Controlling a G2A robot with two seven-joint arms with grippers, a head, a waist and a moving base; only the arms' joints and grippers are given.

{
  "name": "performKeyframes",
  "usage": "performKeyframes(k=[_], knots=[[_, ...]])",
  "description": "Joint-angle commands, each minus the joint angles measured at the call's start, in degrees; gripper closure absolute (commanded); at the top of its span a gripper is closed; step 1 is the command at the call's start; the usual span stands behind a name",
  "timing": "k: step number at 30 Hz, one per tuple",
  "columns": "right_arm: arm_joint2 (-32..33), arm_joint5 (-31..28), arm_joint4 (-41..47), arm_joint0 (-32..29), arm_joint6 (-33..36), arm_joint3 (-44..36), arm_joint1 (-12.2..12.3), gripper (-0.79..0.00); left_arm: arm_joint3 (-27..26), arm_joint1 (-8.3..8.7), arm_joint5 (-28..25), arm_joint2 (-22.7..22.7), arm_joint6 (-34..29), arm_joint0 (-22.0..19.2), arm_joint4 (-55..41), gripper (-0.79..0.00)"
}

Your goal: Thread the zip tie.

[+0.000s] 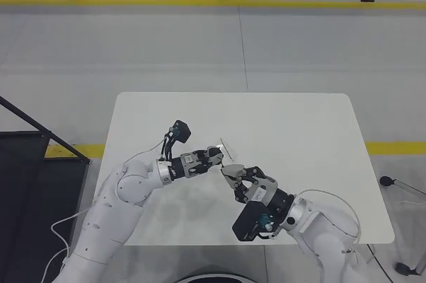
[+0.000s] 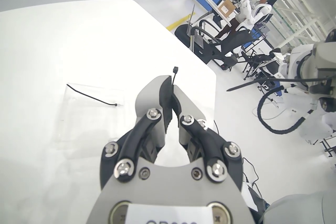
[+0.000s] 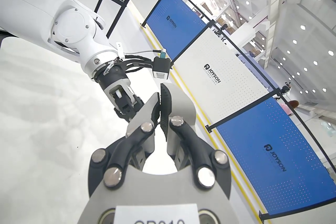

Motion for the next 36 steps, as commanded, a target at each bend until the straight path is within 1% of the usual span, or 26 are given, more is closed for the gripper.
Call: performKeyframes(k=[1,3,5,9,11,15,18,21,24,29,31,36], knots=[[0.00,0.00,0.00,0.00,0.00,0.00,0.00,0.000,-0.12,-0.01,0.16,0.03,0.21,0.07,0.01,0.000],[-0.51,-0.23,-0.79,0.63,-1.99,-0.22,0.17,0.000,-0.74,0.02,0.54,0.39,0.34,0.36,-0.27,0.000],[-0.06,0.13,-1.56,1.37,-4.57,0.91,0.44,0.000,-0.49,0.22,0.57,0.05,-0.89,0.01,-2.41,0.000],[0.23,0.45,-5.51,2.92,-9.55,1.66,1.13,0.000,0.98,0.79,-0.76,-0.44,-6.34,-1.73,-8.44,0.000],[0.32,1.26,-8.81,3.52,-14.17,1.88,1.63,0.000,2.14,1.10,-1.36,-0.74,-9.01,-2.86,-11.35,0.000],[1.61,2.07,-14.84,4.82,-25.96,3.72,2.99,0.000,4.55,1.68,-2.96,-0.36,-15.56,-5.46,-17.51,0.000],[2.70,1.36,-16.25,6.45,-29.97,5.58,3.63,0.000,6.41,1.99,-3.44,-0.11,-18.69,-7.42,-20.12,0.000],[2.72,-0.15,-17.03,8.78,-31.85,7.37,4.11,0.000,8.57,2.11,-4.23,0.61,-20.25,-9.45,-22.38,0.000],[1.86,-1.29,-16.85,10.95,-33.07,8.95,4.40,0.000,10.76,2.05,-5.29,1.55,-20.22,-11.18,-24.43,0.000],[0.70,-2.67,-17.31,13.90,-33.36,11.07,4.88,0.000,14.38,2.07,-6.09,3.46,-21.13,-13.90,-25.74,0.000],[0.81,-2.57,-17.13,13.93,-32.91,11.21,4.89,0.000,15.74,2.13,-6.58,3.71,-20.64,-14.50,-26.54,0.000],[0.81,-2.57,-17.13,13.93,-32.91,11.21,4.89,0.000,15.91,2.14,-6.63,3.75,-20.59,-14.59,-26.60,0.000]])
